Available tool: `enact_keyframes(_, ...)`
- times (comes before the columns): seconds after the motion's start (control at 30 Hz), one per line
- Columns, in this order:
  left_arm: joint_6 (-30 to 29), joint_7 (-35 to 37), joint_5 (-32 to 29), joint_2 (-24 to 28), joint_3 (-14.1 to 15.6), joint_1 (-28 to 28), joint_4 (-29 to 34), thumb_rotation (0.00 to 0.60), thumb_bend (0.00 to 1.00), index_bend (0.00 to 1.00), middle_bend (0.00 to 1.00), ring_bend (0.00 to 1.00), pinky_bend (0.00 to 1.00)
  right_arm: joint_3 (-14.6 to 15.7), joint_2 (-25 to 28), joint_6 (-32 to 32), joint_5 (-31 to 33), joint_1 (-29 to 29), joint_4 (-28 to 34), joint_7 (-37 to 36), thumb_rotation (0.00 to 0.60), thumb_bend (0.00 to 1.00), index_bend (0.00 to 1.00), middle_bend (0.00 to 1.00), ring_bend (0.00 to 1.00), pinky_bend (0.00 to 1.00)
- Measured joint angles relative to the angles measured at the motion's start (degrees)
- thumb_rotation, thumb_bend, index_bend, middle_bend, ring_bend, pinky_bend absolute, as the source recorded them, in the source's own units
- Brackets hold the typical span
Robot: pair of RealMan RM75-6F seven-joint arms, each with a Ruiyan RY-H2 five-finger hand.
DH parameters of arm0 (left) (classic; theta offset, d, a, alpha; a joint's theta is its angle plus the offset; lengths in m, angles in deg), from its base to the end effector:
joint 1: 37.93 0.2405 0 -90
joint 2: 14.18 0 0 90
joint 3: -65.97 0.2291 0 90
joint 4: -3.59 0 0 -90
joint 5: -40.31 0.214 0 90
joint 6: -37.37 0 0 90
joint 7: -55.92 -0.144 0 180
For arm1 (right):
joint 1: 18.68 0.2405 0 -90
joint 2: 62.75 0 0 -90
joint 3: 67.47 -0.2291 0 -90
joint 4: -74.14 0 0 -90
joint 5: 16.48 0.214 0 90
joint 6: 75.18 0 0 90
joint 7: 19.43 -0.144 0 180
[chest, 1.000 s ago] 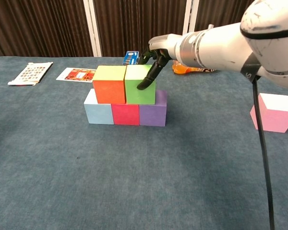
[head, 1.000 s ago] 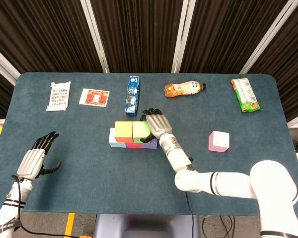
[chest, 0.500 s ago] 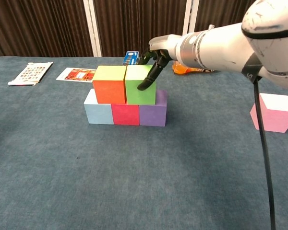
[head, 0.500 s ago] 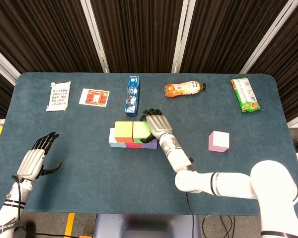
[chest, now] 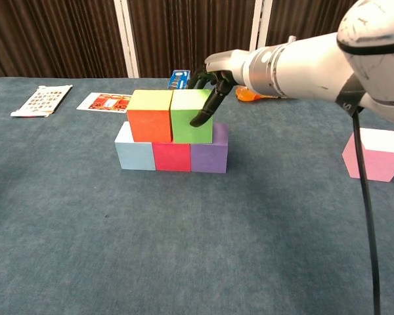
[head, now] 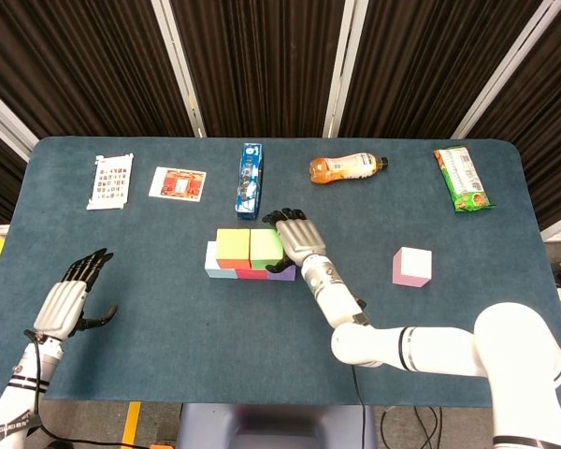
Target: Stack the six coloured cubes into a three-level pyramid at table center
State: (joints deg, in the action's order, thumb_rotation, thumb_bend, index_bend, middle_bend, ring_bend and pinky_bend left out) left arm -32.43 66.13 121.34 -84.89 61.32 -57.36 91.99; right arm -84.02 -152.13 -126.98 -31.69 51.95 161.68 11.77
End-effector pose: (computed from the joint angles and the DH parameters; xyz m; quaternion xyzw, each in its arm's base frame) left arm -0.2562 0.2541 0.0883 -0.6169 -0.4676 -0.4296 0.4650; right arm -0.0105 -0.3717 -0.0330 0.7041 -0.5011 0.3290 0.3806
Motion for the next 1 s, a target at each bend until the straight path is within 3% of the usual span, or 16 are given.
enact_keyframes(0.13, 0.2, 1.1, 1.4, 0.8, -0.8, -1.3, -0.3, 0.600, 0.33, 0.13, 0.00, 0.00, 0.08, 0.0, 3.1, -1.3, -1.9, -1.8, 4.1, -1.0, 0.600, 0.30, 0.09, 0.18, 0.01, 0.04)
enact_keyframes(0.33, 3.1, 2.4, 3.4, 3.2, -1.6, -4.6, -0.7, 0.600, 0.33, 0.15, 0.00, 0.00, 0.08, 0.4, 16.0, -4.3, -10.2, -9.9, 16.2, -6.4, 0.600, 0.30, 0.09, 0.18, 0.01, 0.04)
enact_keyframes(0.57, 1.3, 0.8, 1.0, 4.4, -2.4, -3.7, 2.1, 0.600, 0.33, 0.15, 0.00, 0.00, 0.08, 5.0, 30.1, -7.0, -23.4, -23.9, 24.1, -15.3, 0.600, 0.30, 0.18, 0.18, 0.01, 0.08)
enact_keyframes(0.8, -1.3, -1.8, -0.8, 4.0, -2.2, -1.6, 4.9, 0.600, 0.33, 0.15, 0.00, 0.00, 0.08, 10.1, 31.8, -3.7, -28.8, -30.6, 18.6, -22.3, 0.600, 0.30, 0.21, 0.18, 0.01, 0.08)
enact_keyframes(1.0, -1.6, -3.8, -1.4, 3.7, -1.5, -0.9, 7.3, 0.600, 0.33, 0.15, 0.00, 0.00, 0.08, 12.1, 27.5, -0.5, -31.4, -32.4, 9.1, -24.2, 0.600, 0.29, 0.24, 0.18, 0.01, 0.08)
